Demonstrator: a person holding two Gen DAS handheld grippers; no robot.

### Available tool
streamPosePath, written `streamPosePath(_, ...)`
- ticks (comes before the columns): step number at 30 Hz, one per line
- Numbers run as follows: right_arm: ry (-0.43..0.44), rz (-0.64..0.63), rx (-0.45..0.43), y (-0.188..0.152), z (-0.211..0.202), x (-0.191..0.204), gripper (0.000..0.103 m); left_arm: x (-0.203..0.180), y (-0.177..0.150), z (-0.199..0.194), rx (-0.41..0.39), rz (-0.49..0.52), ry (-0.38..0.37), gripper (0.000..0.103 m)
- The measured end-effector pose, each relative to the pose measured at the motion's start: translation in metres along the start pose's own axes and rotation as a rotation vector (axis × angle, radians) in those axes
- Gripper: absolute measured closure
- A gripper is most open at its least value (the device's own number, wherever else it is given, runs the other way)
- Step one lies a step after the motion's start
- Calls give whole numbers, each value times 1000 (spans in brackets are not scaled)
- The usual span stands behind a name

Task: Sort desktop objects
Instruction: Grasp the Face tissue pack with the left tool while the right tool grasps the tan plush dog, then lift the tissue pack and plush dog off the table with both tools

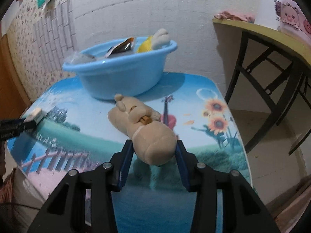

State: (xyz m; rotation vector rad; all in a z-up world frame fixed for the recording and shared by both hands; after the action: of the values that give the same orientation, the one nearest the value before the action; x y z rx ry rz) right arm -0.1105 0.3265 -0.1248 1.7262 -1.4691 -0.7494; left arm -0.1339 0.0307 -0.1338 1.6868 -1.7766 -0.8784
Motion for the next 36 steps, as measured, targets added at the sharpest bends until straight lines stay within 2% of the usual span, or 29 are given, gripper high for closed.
streamPosePath(3, 14, -45, 20, -8, -2, 14, 57, -1, -1, 1, 2, 0, 3, 57)
streamPosePath(6, 97, -63, 24, -12, -6, 31, 56, -1, -3, 1, 11, -4, -4, 56)
streamPosePath(8, 138, -73, 15, -13, -9, 40, 50, -2, -3, 1, 13, -4, -8, 56)
streamPosePath(12, 173, -37, -2, -9, -10, 39, 47, -4, -4, 1, 16, -1, -16, 55)
streamPosePath(20, 154, 65, -13, -3, -2, 24, 47, -5, -5, 1, 9, 1, -22, 53)
streamPosePath(24, 137, 72, -1, -1, 9, 18, 47, -8, -5, 2, 5, 15, -22, 48)
streamPosePath(36, 105, -26, 13, -5, 27, 28, 45, -17, -3, 8, -16, 62, -2, 34)
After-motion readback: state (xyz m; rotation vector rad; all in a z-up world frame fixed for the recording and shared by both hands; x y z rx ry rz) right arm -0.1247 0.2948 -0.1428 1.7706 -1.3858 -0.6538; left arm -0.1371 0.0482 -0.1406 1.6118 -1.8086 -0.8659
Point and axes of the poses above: each gripper's, at about its wrist camera, not at the fingertips, and z roughly the way its jaws point, x to its left, y to its top, the point moved 9 cm from there along z, roughly the way its jaws point, and after that the axes turned 12 degrees about -x, right-handed, at the moved point
